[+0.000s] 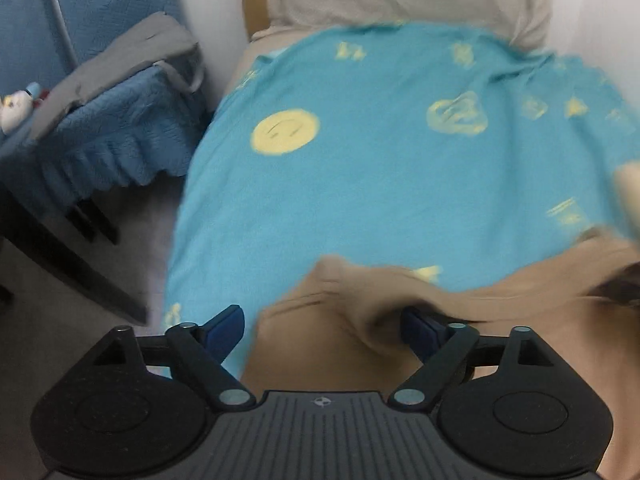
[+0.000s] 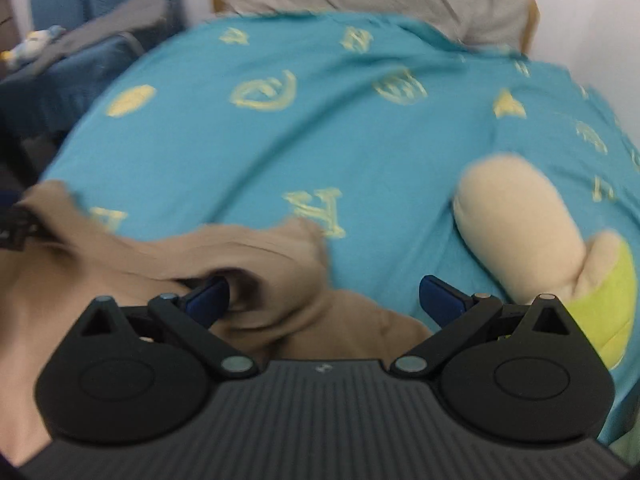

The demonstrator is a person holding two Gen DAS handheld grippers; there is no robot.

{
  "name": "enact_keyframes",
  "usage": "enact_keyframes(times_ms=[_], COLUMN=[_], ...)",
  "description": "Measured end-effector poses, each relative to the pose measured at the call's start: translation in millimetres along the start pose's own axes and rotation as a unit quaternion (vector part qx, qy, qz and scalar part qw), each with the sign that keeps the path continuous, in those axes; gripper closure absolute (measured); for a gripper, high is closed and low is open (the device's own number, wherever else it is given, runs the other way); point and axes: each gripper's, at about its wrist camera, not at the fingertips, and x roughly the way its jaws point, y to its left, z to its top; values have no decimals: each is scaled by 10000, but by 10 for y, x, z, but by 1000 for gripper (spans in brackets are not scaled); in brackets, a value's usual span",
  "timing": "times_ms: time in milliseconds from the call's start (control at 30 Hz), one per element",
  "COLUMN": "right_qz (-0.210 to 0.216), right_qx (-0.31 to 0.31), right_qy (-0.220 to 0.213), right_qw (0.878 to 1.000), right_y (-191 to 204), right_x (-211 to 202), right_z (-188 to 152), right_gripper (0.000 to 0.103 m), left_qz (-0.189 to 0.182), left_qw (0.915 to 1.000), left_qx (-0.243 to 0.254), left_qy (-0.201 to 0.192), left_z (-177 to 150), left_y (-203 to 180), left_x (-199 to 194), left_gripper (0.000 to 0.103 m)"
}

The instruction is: Fold clothes

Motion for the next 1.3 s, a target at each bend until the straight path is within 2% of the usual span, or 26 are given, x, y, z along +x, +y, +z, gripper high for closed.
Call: enact_keyframes(times_ms=[67, 133, 233, 300, 433, 567, 667, 767, 833, 900, 1033, 1300], right_qz=[53, 142, 285, 327, 683, 587, 630, 576, 621, 705, 670, 748], right_qx=[231, 430, 629, 742, 1181, 1256, 1327, 1431, 1630, 1915, 2337, 2572], right_qy=[-314, -630, -1102, -1284, -1666, -1829, -1972, -2105, -2189, -2148, -1917, -1736], right_qw=[9992, 9970, 9915, 9884, 9765, 9733, 9693, 9653, 9600, 9551, 9509, 9477], right_y=[46, 88, 147, 183, 134, 195, 233, 234, 190, 119, 1, -28], right_x=[-306, -648, -1230, -1646, -2438, -3115, -3488, -3704, -3767, -3747, -3593, -3274], right_z=[-49, -139, -368, -574, -1100, -1671, -2030, -2277, -2422, -2534, -2644, -2617], right_gripper=[0, 0, 0, 0, 0, 0, 0, 0, 0, 0, 0, 0], left_qz=[-139, -172, -427, -479, -587, -434, -736, -1119, -1368, -1610, -1937, -2371], left_qw=[9995, 9978, 9935, 9898, 9829, 9776, 9744, 9656, 9548, 9394, 8979, 8253], left_qx=[100, 224, 328, 220, -53, -116, -619, -1419, -2025, -2622, -3763, -4991], left_qy=[-281, -599, -1005, -1320, -1746, -2055, -2032, -1868, -1695, -1515, -1209, -1164], left_z=[-75, -235, -565, -851, -1474, -2154, -2598, -2921, -3071, -3220, -3338, -3209], left_y=[-61, -129, -217, -244, -270, -310, -230, -42, 125, 291, 672, 970], left_x=[-301, -619, -1187, -1603, -2376, -2957, -3226, -3312, -3279, -3247, -2913, -1916], left_gripper=[6, 5, 5, 5, 5, 3, 3, 3, 3, 3, 4, 10])
